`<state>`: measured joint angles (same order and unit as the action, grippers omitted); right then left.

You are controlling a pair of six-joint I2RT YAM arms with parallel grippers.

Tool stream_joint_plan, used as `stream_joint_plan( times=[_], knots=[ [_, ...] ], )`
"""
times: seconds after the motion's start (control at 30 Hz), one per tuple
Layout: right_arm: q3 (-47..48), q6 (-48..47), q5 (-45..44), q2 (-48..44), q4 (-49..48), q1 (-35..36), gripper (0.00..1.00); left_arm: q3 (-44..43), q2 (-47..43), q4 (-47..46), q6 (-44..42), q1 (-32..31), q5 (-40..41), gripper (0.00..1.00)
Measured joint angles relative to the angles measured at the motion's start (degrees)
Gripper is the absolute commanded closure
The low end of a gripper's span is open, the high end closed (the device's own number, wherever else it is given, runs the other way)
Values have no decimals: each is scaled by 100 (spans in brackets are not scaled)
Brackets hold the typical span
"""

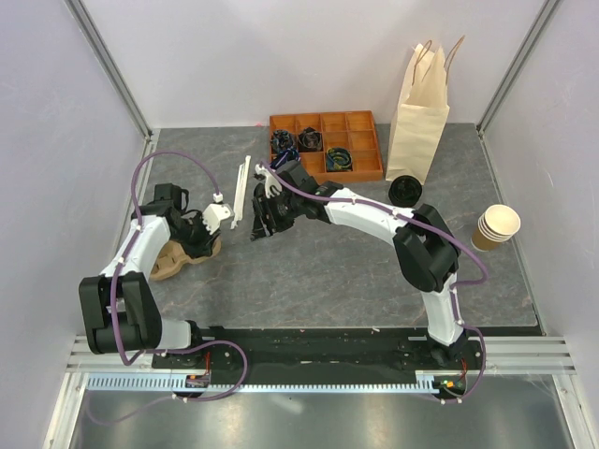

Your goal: Pack the takeout coffee

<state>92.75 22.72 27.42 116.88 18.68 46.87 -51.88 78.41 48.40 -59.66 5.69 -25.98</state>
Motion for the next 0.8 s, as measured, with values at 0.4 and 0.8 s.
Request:
stream_joint_plan(
  times=[0.4,0.8],
  knots=[
    [326,153,138,249,-66,0,40,-210,-245,269,2,0,-109,98],
    [520,1309,437,763,-1106,28,48,-212,-461,249,4,0,-109,98]
  ],
)
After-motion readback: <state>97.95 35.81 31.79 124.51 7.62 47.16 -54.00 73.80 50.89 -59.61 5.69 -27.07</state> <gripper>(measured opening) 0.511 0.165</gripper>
